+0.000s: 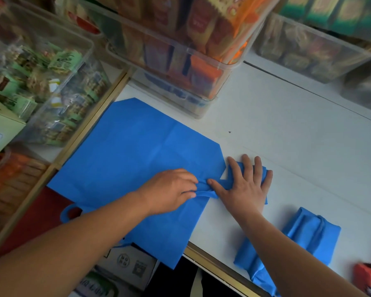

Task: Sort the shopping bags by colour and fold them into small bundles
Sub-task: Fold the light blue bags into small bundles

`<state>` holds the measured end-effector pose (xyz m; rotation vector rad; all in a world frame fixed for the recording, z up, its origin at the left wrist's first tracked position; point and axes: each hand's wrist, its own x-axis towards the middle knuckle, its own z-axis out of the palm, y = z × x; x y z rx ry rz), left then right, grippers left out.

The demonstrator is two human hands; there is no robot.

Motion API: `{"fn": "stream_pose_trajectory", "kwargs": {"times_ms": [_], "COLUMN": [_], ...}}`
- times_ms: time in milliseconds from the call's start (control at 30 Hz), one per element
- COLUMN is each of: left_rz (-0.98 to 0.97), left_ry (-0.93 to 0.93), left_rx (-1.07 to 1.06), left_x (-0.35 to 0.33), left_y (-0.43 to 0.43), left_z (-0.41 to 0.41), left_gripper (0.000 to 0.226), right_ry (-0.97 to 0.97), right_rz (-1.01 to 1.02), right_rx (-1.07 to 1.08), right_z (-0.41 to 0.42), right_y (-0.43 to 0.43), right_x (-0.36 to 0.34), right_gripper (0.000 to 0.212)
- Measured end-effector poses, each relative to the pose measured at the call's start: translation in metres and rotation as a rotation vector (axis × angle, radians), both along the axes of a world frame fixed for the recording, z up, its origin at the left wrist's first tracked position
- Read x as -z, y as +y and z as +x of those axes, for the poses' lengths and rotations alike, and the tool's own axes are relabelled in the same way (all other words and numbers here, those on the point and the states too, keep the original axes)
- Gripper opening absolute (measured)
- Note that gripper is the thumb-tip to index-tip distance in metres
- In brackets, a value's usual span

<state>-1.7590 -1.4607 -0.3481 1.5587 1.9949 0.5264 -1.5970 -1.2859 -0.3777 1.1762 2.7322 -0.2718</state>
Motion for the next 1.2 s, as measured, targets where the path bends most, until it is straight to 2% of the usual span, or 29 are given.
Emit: {"fn": "stream_pose_trajectory", "kwargs": {"times_ms": [67,133,267,333,433,533,600,667,733,833,933,1033,1133,1200], "left_rz": [-0.140,-0.156,-0.176,-0.180,-0.116,0.048,0.050,0.007,0.081,0.088,-0.034,-0.102,-0.118,-0.154], "left_ry": [-0.005,0.005,0.038,0.091,0.052,-0.064,-0.217,-0.423,-0.615,-0.759,-0.776,-0.574,-0.465,-0.557], "left_rx": [0.033,0.059,0.152,0.180,0.196,0.265,0.113,-0.207,-0.443,-0.687,-0.924,-0.986,-1.002,-1.036], "left_x": [0.007,0.013,0.011,0.005,-0.010,-0.022,-0.026,-0.033,-0.036,-0.029,-0.012,-0.002,-0.001,-0.001], "left_y": [-0.006,-0.008,0.000,0.001,-0.005,-0.003,0.003,0.012,0.022,0.032,0.039,0.048,0.051,0.050], "left_z": [-0.008,-0.016,-0.026,-0.026,-0.019,-0.005,0.005,0.008,0.010,0.016,0.026,0.038,0.044,0.047], "left_gripper": [0.037,0.039,0.013,0.015,0.013,0.011,0.013,0.014,0.011,0.015,0.028,0.037,0.038,0.036], "right_ry": [-0.012,-0.018,-0.032,-0.058,-0.068,-0.043,-0.040,-0.034,-0.030,-0.017,-0.016,-0.069,-0.068,-0.043], "right_rz": [-0.001,-0.004,-0.025,-0.044,-0.056,-0.049,-0.075,-0.111,-0.139,-0.198,-0.254,-0.201,-0.142,-0.099], "right_rx": [-0.005,-0.008,-0.016,-0.020,-0.029,-0.039,-0.058,-0.063,-0.063,-0.054,-0.038,-0.084,-0.069,-0.074], "right_z": [0.001,0.001,0.000,0.000,0.000,0.001,0.002,0.003,0.005,0.006,0.005,0.004,0.004,0.005], "right_y": [0.000,0.000,0.001,0.001,0.001,0.002,0.003,0.005,0.007,0.008,0.008,0.005,0.002,0.001], "right_x": [0.000,0.001,-0.002,-0.004,-0.004,-0.003,-0.003,-0.003,-0.004,-0.008,-0.015,-0.017,-0.014,-0.009], "right_gripper": [0.085,0.084,0.085,0.086,0.086,0.084,0.081,0.078,0.077,0.075,0.082,0.096,0.088,0.080]}}
